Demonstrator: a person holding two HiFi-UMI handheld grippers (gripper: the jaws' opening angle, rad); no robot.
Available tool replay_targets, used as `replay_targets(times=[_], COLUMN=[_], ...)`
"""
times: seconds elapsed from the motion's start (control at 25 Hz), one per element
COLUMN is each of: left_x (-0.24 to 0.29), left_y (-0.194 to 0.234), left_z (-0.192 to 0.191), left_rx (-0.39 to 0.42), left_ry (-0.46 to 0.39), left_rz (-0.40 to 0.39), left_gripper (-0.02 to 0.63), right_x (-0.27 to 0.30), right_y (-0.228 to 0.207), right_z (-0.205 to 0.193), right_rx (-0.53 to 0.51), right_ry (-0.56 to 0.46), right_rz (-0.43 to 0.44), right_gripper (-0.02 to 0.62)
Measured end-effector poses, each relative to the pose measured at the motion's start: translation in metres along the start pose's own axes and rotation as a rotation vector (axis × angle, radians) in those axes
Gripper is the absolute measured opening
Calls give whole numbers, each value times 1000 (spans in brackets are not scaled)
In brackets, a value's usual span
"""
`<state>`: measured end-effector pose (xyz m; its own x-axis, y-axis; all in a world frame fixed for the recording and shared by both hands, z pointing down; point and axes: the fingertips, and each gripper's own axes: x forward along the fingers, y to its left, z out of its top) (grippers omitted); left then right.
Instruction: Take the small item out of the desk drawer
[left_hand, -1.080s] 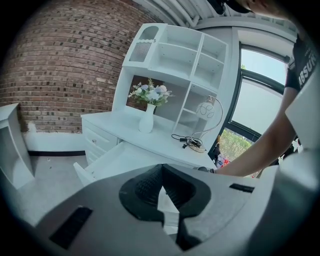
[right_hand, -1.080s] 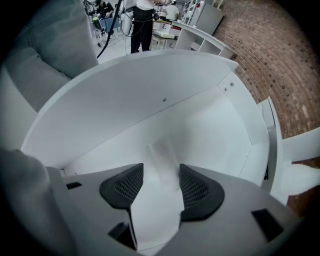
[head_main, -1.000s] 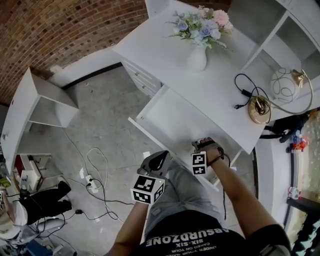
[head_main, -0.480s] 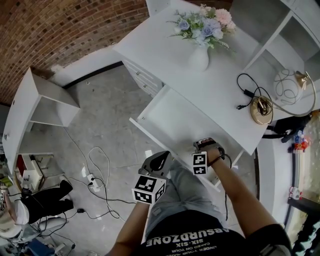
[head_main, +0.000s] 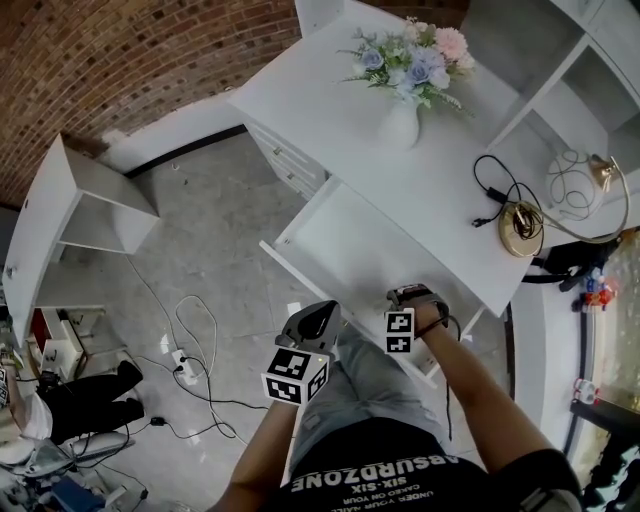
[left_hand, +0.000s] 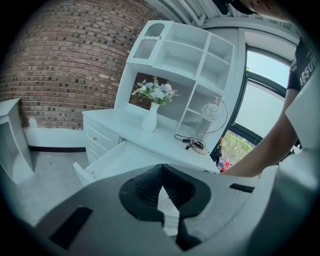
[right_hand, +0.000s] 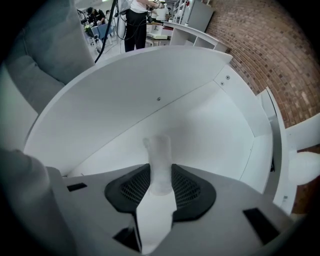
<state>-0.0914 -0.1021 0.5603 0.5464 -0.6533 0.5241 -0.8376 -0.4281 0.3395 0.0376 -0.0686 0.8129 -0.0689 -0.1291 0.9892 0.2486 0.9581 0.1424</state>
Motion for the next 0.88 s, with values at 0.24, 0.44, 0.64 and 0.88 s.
replay_targets(times=[0.24,0.44,0.64,0.88], left_x=[1,1,3,5], left_y=[4,4,4,1], left_z=[7,12,15,19], left_rx=[-22,-23,-18,-6], left_ry=[-7,-7,-4,1], left_rz=[-1,-6,-12,-26], left_gripper=[5,5,5,5], right_x=[-7,-16,-25,-38], right_y=[-3,-11,-18,-21], right_z=[-1,-1,1,4], right_rx=[37,94,149,212], right_ry=[-10,-28,-53,-89], right_rz=[14,14,11,9], right_gripper=[127,127,127,127])
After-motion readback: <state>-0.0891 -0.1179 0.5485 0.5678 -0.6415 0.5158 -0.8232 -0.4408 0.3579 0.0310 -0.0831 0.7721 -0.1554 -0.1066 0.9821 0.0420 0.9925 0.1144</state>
